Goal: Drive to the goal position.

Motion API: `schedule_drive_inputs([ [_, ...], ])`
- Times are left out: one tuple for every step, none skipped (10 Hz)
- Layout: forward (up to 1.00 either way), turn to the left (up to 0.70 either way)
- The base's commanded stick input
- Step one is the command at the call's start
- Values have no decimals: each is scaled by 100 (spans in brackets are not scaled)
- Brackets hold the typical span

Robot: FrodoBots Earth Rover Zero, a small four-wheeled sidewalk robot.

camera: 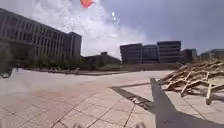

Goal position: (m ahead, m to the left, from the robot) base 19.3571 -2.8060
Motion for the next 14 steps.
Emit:
schedule_drive_inputs([
  [45, -6],
  [45, -19],
  [45, -24],
  [45, -24],
  [45, -24],
  [45, -24],
  [45, -24],
  [45, -24],
  [45, -24],
  [45, -24],
  [45, -24],
  [45, -24],
  [45, -24],
  [45, -24],
])
